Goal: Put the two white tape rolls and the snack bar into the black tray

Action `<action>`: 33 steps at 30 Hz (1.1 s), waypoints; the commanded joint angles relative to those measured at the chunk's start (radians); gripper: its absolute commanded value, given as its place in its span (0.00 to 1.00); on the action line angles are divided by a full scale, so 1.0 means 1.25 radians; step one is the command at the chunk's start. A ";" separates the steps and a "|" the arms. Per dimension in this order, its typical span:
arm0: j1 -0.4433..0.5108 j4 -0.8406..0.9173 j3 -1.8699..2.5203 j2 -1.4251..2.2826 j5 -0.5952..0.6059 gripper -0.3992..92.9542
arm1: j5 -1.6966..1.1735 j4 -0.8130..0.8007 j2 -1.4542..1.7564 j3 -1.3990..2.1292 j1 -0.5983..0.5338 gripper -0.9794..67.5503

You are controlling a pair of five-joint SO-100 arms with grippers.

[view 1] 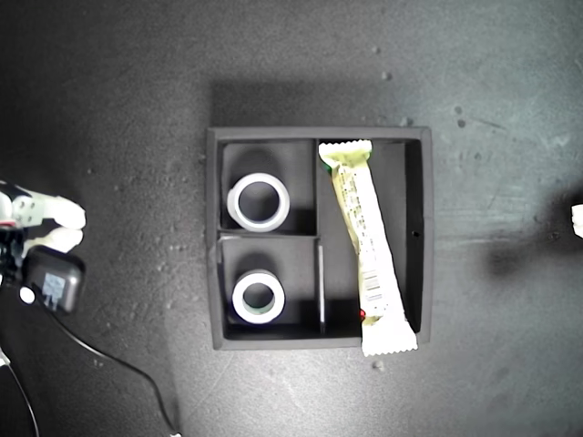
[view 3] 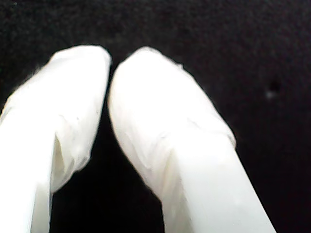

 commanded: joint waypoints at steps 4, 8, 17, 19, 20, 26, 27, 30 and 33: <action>-0.001 0.012 0.083 0.038 -0.085 0.00 | -0.032 0.001 0.004 0.010 0.004 0.01; 0.009 0.013 0.083 0.032 -0.102 0.01 | -0.032 0.001 0.004 0.010 0.004 0.01; 0.013 0.012 0.083 0.040 0.090 0.01 | -0.032 0.001 0.004 0.010 0.004 0.01; 0.013 0.012 0.083 0.040 0.126 0.01 | -0.032 0.001 0.004 0.010 0.004 0.01; 0.013 0.012 0.083 0.040 0.120 0.01 | -0.032 0.001 0.004 0.010 0.004 0.01; 0.013 0.012 0.083 0.040 0.120 0.01 | -0.032 0.001 0.004 0.010 0.004 0.01; 0.013 0.012 0.083 0.040 0.120 0.01 | -0.032 0.001 0.004 0.010 0.004 0.01; 0.013 0.012 0.083 0.040 0.120 0.01 | -0.032 0.001 0.004 0.010 0.004 0.01; 0.013 0.012 0.083 0.040 0.120 0.01 | -0.032 0.001 0.004 0.010 0.004 0.01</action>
